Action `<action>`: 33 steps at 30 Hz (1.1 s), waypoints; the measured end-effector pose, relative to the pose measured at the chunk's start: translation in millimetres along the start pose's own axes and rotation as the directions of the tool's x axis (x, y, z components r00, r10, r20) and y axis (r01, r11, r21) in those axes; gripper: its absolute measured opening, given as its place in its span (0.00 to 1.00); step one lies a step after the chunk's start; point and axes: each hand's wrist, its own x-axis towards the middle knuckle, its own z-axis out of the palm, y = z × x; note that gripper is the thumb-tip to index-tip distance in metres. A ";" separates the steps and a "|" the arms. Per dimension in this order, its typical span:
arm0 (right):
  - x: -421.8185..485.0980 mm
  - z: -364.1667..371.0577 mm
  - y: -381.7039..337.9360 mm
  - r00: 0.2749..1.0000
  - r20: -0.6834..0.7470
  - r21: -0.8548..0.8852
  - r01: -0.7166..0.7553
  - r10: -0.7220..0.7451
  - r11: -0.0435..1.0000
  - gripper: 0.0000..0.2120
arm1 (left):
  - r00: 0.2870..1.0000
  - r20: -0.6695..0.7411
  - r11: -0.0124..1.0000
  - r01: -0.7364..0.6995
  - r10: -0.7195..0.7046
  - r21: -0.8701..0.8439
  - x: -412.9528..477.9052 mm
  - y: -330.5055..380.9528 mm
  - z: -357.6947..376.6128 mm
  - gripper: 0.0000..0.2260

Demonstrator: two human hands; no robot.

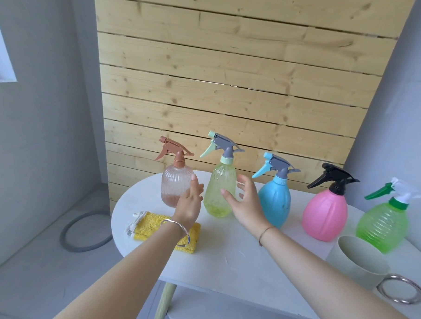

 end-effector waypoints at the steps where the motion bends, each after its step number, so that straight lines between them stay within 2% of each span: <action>1: -7.4 -6.3 -1.2 0.997 -0.066 0.001 0.043 -0.043 0.999 0.23 | 0.999 -0.043 0.999 -0.032 0.030 -0.025 -3.5 1.6 1.6 0.29; 3: -17.8 -25.0 -3.5 0.968 -0.219 -0.019 0.118 -0.119 0.993 0.16 | 0.991 -0.113 0.995 -0.083 0.076 -0.060 -10.6 5.1 4.5 0.25; 5: -20.0 -47.5 -7.4 0.912 -0.386 -0.076 0.118 -0.139 0.990 0.15 | 0.983 -0.147 0.990 -0.120 0.108 -0.074 -18.0 8.7 9.9 0.20; 7: -8.3 -65.0 -5.5 0.869 -0.494 -0.063 -0.003 -0.029 0.998 0.17 | 0.982 -0.149 0.987 -0.135 0.121 -0.091 -26.1 11.8 18.5 0.17; 8: 1.0 -70.2 -5.3 0.866 -0.497 -0.034 -0.092 0.063 0.995 0.20 | 0.981 -0.148 0.985 -0.139 0.124 -0.099 -29.9 13.0 23.3 0.16; 10: 18.1 -75.9 -5.1 0.880 -0.427 -0.006 -0.235 0.210 0.972 0.26 | 0.982 -0.136 0.984 -0.145 0.130 -0.108 -36.7 14.7 32.6 0.14; 12: 28.2 -81.7 -5.3 0.898 -0.329 0.042 -0.296 0.293 0.954 0.21 | 0.985 -0.097 0.983 -0.155 0.146 -0.100 -43.4 16.6 41.6 0.12; 14: 28.3 -88.6 -3.9 0.928 -0.245 0.059 -0.274 0.280 0.960 0.15 | 0.988 -0.034 0.986 -0.153 0.151 -0.062 -51.6 18.7 47.9 0.10; 15: 25.1 -90.5 -3.1 0.939 -0.241 0.051 -0.240 0.245 0.969 0.16 | 0.989 0.001 0.988 -0.151 0.151 -0.031 -54.7 18.9 49.8 0.11; 18: 1.2 -103.7 -17.9 0.958 -0.254 0.014 -0.136 0.135 0.991 0.18 | 0.978 0.141 0.975 -0.173 0.153 0.143 -67.7 21.4 55.8 0.25; 21: -27.7 -116.8 -52.7 0.976 -0.208 0.112 -0.050 0.073 0.992 0.21 | 0.943 0.290 0.914 -0.257 0.166 0.313 -88.0 29.1 61.0 0.40; 24: -54.2 -130.2 -85.8 0.986 -0.142 0.285 -0.043 0.087 0.957 0.21 | 0.919 0.363 0.937 -0.254 0.156 0.239 -112.0 43.9 59.3 0.35; 29: -88.8 -148.9 -127.7 0.997 -0.059 0.332 -0.029 0.052 0.943 0.13 | 0.909 0.368 0.968 -0.239 0.195 0.077 -154.7 67.7 46.7 0.31; 33: -101.7 -159.4 -156.6 0.999 0.018 0.417 -0.043 0.039 0.908 0.08 | 0.864 0.491 0.993 -0.082 0.112 -0.082 -179.2 90.7 29.9 0.33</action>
